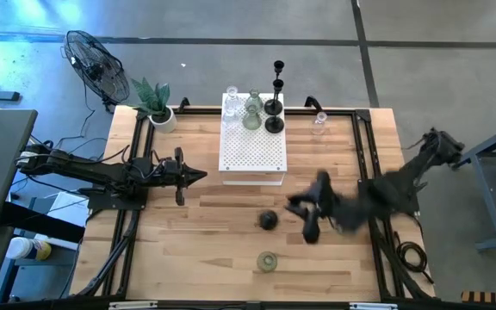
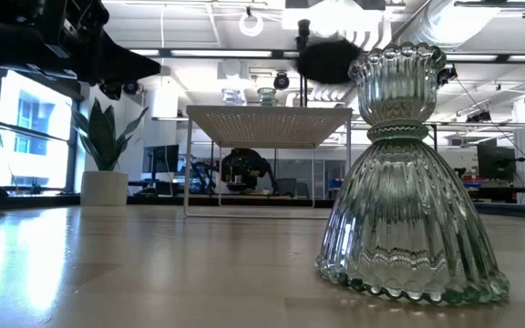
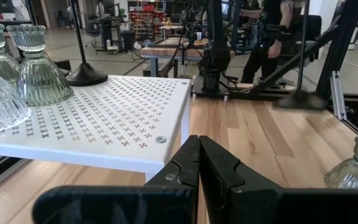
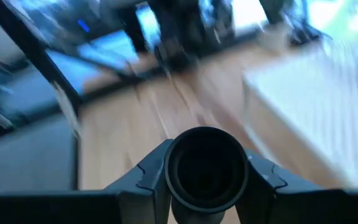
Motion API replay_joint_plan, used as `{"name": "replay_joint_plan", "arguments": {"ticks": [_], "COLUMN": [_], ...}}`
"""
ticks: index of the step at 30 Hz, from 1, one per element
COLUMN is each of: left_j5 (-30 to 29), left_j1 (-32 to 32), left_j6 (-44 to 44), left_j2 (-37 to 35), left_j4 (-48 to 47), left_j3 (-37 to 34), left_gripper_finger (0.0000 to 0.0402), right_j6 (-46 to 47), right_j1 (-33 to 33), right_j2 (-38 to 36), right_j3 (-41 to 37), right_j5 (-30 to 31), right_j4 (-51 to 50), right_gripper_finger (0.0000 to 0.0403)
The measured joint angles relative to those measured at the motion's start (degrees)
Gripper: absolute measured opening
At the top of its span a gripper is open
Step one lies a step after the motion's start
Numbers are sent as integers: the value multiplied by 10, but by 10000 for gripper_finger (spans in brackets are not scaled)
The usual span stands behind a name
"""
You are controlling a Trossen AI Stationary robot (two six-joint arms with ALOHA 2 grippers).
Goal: Pick & Place candle stick holders
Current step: Put the black candle holder on the shelf aligned with the black candle holders
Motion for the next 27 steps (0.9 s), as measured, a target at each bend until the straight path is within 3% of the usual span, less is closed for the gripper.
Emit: {"name": "replay_joint_plan", "arguments": {"ticks": [3, 6, 15, 21, 27], "left_j5": [0, 0, -1, -1, -2], "left_j1": [0, 0, 0, 0, 0], "left_j6": [3, 10, 12, 12, 12], "left_j2": [0, 0, 0, 0, 0], "left_j4": [0, 0, 0, -1, -5], "left_j3": [0, 0, 0, 0, 0], "left_gripper_finger": [1, 1, 1, 1, 1], "right_j6": [-113, -165, -270, -313, -316], "right_j1": [-95, -186, -384, -470, -510], "right_j2": [-26, -30, 32, 96, 116], "right_j3": [3, 39, 219, 282, 282], "right_j5": [-99, -172, -243, -321, -367], "right_j4": [84, 30, -162, -198, -204], "right_gripper_finger": [122, 122, 122, 122, 122]}}
